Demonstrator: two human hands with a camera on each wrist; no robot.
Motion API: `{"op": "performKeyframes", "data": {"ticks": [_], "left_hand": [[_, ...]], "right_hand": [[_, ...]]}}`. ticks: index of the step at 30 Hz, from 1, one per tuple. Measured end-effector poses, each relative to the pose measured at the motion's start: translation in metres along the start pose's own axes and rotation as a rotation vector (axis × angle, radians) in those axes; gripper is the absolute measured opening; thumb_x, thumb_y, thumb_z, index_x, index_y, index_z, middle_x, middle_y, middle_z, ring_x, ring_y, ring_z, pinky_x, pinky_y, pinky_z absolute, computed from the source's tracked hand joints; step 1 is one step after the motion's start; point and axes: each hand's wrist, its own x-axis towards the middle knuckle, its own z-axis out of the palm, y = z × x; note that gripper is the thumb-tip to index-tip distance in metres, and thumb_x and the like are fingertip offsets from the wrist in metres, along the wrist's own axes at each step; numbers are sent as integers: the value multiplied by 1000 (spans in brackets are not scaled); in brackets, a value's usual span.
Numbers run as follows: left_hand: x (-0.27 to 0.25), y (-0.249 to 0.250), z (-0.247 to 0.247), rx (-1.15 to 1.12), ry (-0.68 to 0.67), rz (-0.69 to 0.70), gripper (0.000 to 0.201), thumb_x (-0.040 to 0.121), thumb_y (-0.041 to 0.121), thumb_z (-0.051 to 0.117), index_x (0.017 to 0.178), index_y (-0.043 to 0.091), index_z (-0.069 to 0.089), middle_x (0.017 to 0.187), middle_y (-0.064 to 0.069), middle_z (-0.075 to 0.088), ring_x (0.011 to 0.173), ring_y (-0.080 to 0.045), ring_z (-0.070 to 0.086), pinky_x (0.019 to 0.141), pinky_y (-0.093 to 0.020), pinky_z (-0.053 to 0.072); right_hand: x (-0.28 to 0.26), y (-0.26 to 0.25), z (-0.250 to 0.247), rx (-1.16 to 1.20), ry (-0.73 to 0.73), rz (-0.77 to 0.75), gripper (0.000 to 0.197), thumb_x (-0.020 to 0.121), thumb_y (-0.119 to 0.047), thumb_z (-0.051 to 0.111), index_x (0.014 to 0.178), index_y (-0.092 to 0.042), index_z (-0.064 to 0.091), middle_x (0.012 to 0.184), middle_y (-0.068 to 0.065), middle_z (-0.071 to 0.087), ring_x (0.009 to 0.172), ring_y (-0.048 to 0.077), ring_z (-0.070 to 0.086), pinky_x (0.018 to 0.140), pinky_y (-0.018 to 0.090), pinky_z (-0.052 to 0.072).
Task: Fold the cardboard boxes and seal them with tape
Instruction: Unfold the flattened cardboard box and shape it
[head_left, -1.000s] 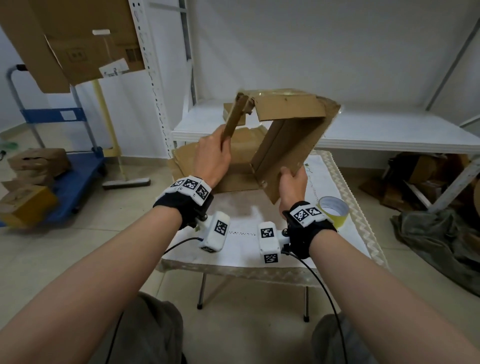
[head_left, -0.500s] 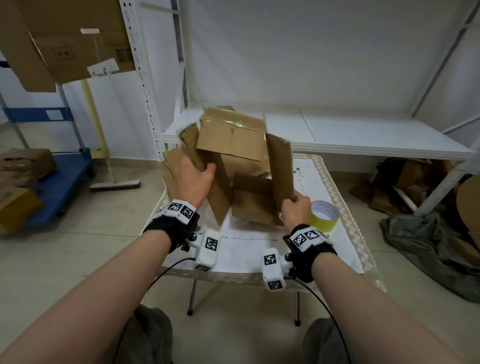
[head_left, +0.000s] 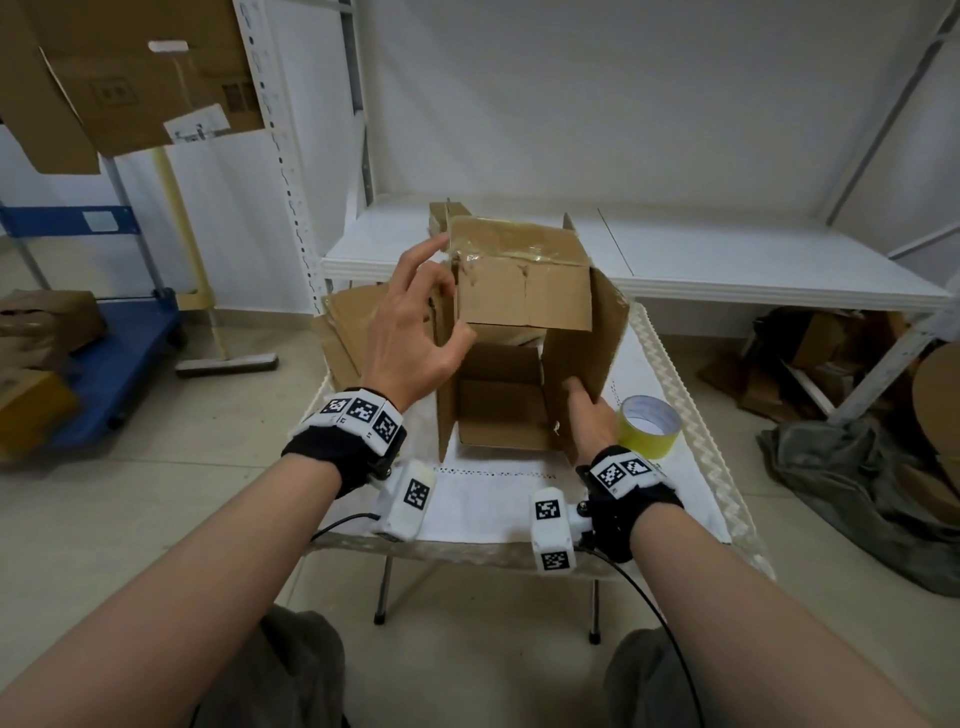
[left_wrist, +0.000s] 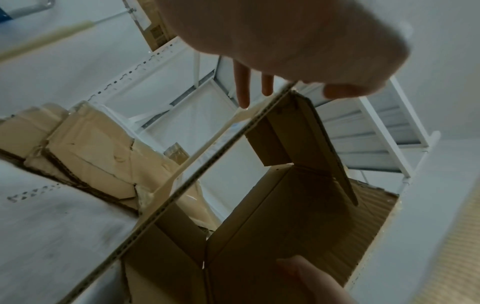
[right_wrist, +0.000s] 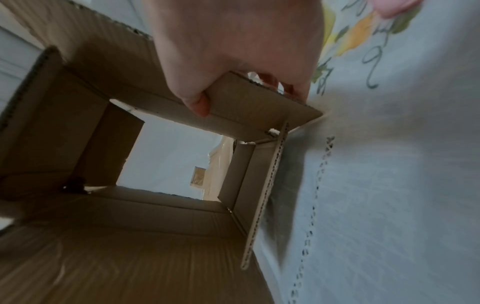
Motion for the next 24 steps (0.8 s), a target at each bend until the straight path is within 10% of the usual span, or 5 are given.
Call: {"op": "performKeyframes", "data": {"ticks": [3,8,13,17,24], "left_hand": [[5,4,1,-5,9,-12,20,81,30,60,86,13,52,131,1,56,89,-9,57,70,-17,44],[14,5,7,108,-31,59,27,87,10,62,82,24,40,114,1,64,68,-8,52,62,-6,35],[21,8,-2,140,11,-33,25,84,20,63,64,14,49,87,6,65,94,-7,65,73,-19,50],[39,16,-15,301,-41,-225,37,84,39,62,58,13,59,67,2,63,67,-16,58,60,-31,47],[58,11,-23,239,-306,-467,31,78,24,79,92,20,51,85,-2,62,83,-24,59,68,-35,43]], "right_hand": [[3,-2,-3,18,-8,64,69,91,-58,56,138,-7,52,96,8,57,104,31,53,107,47,42],[4,-5,-3,67,-16,130,82,88,-68,53,145,-9,47,133,16,58,127,39,51,112,53,38],[4,-5,-1,69,-64,146,89,70,-75,56,134,-13,57,132,13,60,121,37,56,110,52,41],[31,11,1,48,-110,162,53,50,-60,64,88,-23,62,108,10,72,101,34,65,101,52,49],[1,-2,-3,6,-70,130,10,81,-19,61,85,-12,57,86,4,60,96,32,58,104,50,48]]}}
